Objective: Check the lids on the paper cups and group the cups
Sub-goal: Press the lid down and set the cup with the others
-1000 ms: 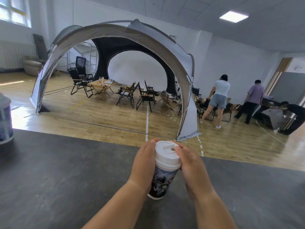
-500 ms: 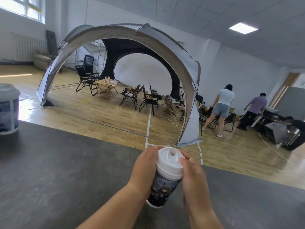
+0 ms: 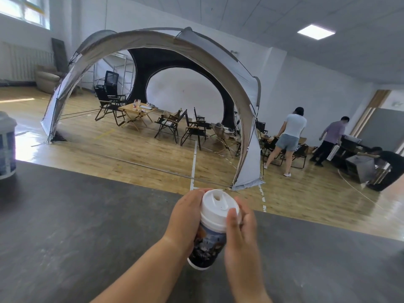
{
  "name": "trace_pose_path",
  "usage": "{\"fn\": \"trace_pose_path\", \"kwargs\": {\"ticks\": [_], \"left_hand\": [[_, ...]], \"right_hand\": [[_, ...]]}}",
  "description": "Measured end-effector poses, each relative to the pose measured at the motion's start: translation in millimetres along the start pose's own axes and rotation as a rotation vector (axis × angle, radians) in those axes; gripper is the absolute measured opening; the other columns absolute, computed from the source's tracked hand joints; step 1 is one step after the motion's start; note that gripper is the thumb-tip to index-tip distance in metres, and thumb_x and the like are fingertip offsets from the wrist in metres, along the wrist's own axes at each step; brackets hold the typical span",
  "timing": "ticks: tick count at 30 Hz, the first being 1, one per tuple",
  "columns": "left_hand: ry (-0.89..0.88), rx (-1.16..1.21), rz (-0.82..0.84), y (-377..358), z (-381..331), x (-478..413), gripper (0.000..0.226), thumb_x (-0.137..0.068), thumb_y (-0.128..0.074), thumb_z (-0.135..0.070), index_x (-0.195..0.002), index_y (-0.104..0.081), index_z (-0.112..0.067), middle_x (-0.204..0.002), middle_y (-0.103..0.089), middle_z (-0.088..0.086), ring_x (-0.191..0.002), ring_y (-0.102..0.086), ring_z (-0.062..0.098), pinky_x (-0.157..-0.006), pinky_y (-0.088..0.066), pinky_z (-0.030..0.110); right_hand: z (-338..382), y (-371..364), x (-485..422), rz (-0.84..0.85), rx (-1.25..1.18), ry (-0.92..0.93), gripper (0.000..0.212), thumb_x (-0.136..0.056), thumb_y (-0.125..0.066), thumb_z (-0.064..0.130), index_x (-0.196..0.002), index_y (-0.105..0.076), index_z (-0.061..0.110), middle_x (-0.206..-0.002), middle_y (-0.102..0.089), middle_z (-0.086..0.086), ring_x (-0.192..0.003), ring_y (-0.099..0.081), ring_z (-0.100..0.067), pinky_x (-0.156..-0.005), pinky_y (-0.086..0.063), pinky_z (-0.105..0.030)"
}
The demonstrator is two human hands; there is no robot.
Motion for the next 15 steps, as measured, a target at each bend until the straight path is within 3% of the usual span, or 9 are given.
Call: {"fn": "trace_pose_path", "kwargs": {"ticks": [5,8,10,12,15], "left_hand": [[0.060,-0.008,-0.020,-1,6,1,0.035,-0.072,-0.057,-0.039,-0.092,-0.076,-0.018,-0.103,-0.072,0.012,-0.104,-0.066,0.035,-0.098,-0.047,0.058],[0.070,-0.059,-0.008,-7,-3,10,0.031,-0.076,-0.054,-0.034,-0.089,-0.076,-0.018,-0.101,-0.073,0.011,-0.101,-0.067,0.035,-0.096,-0.049,0.057],[0.077,-0.051,0.060,-16,-13,18,0.030,-0.086,-0.049,-0.028,-0.091,-0.074,-0.012,-0.100,-0.073,0.013,-0.096,-0.069,0.032,-0.088,-0.054,0.049],[0.026,-0.001,0.167,-30,-32,27,0.034,-0.096,-0.045,-0.030,-0.100,-0.071,-0.007,-0.100,-0.074,0.012,-0.089,-0.071,0.023,-0.075,-0.058,0.035],[-0.069,0.001,0.220,-30,-61,36,0.048,-0.087,-0.050,-0.048,-0.120,-0.063,-0.016,-0.115,-0.071,0.007,-0.106,-0.067,0.023,-0.085,-0.053,0.037]], "right_hand": [[-9,-2,-1,-0.049,-0.035,0.097,0.061,-0.079,-0.046,0.077,-0.131,-0.040,0.048,-0.134,-0.051,0.017,-0.122,-0.051,0.003,-0.106,-0.044,-0.031],[-5,-4,0,-0.044,-0.033,0.158,0.088,-0.060,-0.055,0.089,-0.133,-0.029,0.047,-0.138,-0.041,0.022,-0.122,-0.043,0.018,-0.102,-0.037,-0.009],[6,0,-2,-0.045,-0.070,0.181,0.095,-0.055,-0.062,0.087,-0.132,-0.036,0.039,-0.130,-0.048,0.021,-0.114,-0.048,0.019,-0.093,-0.040,-0.004],[29,9,-11,-0.037,-0.155,0.223,0.084,-0.059,-0.070,0.078,-0.129,-0.046,0.036,-0.119,-0.060,0.019,-0.114,-0.057,0.005,-0.096,-0.049,-0.021],[73,31,-39,0.011,-0.386,0.209,0.061,-0.074,-0.067,0.060,-0.123,-0.057,0.026,-0.117,-0.067,0.005,-0.112,-0.064,-0.020,-0.092,-0.054,-0.038]]}}
Point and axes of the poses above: each hand's wrist, its own x-axis away from the middle knuckle, its own y-axis out of the back of the hand, z = x × y, the point moved 10 cm from there along -x, towards the middle knuckle
